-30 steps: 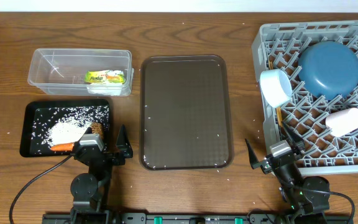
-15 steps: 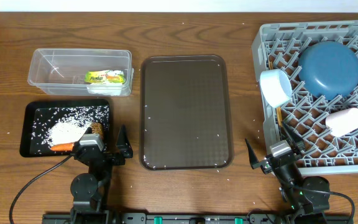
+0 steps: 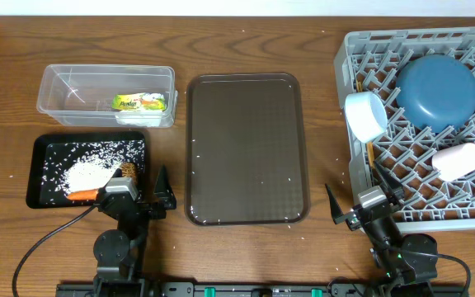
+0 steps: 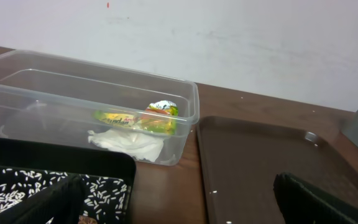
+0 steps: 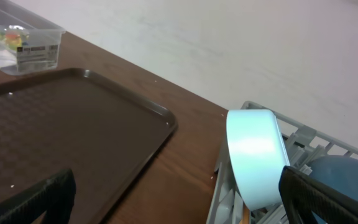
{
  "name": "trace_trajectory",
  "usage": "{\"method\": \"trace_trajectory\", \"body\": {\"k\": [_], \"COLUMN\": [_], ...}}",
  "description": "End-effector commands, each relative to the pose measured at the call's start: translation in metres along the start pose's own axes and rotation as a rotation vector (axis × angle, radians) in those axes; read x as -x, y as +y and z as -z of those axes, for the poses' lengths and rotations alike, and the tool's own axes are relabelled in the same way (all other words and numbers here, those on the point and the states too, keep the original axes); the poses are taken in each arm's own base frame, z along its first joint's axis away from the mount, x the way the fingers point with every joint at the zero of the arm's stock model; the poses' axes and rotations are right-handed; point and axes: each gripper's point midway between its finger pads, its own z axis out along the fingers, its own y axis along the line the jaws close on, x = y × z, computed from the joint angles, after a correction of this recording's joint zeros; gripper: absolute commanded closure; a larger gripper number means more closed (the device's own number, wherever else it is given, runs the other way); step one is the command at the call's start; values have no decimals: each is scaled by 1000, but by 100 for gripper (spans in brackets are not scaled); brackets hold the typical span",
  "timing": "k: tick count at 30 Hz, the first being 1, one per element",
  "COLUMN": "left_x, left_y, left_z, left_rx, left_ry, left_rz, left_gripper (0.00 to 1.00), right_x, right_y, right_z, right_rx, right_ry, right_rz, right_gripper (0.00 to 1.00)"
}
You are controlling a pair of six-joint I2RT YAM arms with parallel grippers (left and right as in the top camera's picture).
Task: Sort waste into correct bins and load items into the dishwasher rack
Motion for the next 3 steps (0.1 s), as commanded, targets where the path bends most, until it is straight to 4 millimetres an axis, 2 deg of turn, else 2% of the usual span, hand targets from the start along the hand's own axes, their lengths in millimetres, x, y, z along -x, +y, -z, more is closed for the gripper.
{"method": "trace_trajectory", "body": {"k": [1,3], "left_x": [-15,-15], "left_y": [6,6], "left_z": [-1,-1], "left_rx": [21,21], "left_ry": [41,41], "left_rz": [-17,-17], "left_gripper": [2,2], "right_x": [-1,-1], "right_y": [0,0], "right_z": [0,0], "right_rx": [1,1], "right_ry": [-1,-1], "right_rz": [5,5], "right_gripper": [1,1]}}
